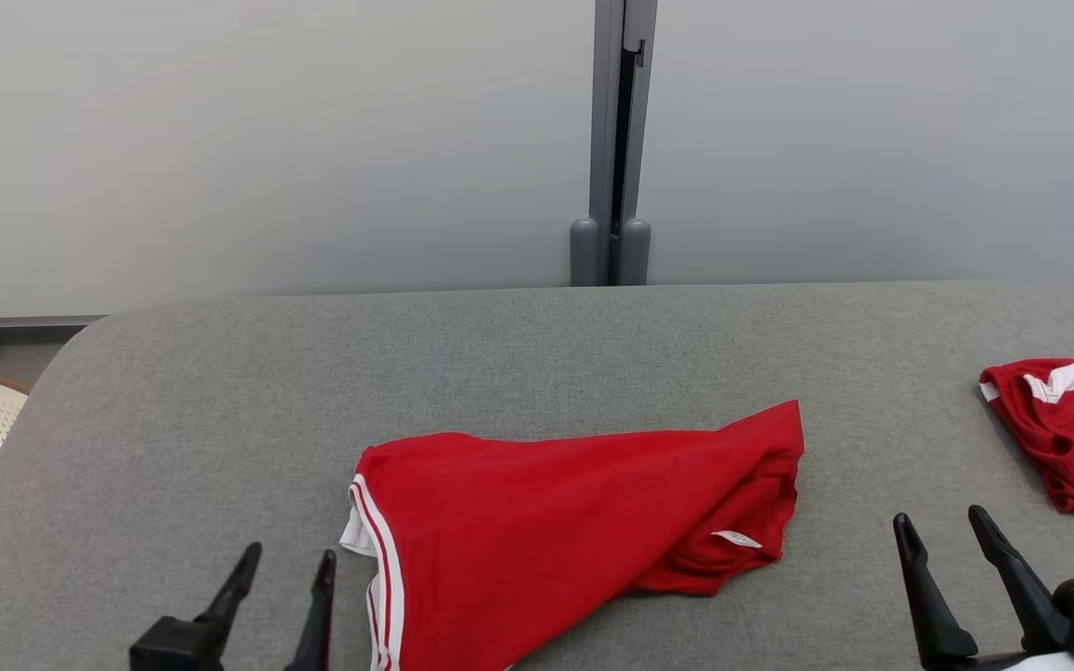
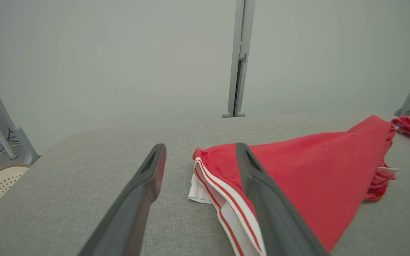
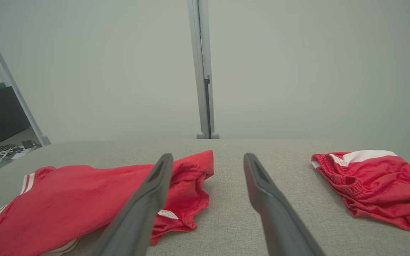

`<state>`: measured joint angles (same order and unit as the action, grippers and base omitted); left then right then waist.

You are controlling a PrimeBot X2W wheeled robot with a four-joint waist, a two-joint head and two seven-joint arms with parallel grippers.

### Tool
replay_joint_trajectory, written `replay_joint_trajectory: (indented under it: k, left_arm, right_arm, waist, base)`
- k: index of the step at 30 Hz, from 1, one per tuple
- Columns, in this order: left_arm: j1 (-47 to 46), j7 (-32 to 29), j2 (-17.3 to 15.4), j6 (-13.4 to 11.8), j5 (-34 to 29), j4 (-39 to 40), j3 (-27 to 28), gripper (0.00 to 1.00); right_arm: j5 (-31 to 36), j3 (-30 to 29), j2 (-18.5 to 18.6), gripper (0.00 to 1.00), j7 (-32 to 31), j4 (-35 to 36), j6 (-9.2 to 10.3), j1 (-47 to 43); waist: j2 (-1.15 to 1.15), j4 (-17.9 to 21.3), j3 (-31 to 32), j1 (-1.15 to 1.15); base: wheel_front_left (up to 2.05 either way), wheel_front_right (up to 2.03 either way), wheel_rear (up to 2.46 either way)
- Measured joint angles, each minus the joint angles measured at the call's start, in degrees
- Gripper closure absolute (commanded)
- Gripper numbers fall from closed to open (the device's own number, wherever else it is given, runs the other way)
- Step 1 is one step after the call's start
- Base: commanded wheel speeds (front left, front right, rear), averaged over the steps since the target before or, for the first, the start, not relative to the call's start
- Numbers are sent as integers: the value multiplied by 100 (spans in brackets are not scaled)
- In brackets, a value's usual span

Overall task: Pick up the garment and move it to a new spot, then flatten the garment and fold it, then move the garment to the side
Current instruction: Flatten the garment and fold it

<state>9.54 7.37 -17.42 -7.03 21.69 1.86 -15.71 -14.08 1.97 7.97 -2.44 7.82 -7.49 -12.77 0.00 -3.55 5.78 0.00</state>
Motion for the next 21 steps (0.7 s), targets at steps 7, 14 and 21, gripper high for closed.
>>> replay_joint_trajectory:
  k: [7,14,21]
  left_arm:
    - [-85,-512,260,411,303,-768,-503,0]
    - [-303,-686,423,762,576,-1583,-698,100]
    - [-609,-457,383,979,567,-1673,-738,100]
  right_arm:
    - [-19,109,-26,0,0,-26,0,80]
    - [-51,111,-22,0,26,-99,0,100]
    - [-55,80,-10,0,44,-114,0,142]
  waist:
    - [0,16,-195,0]
    - [0,89,-349,0]
    - [0,88,-431,0]
  base:
    - [0,0,0]
    - [0,0,0]
    - [0,0,0]
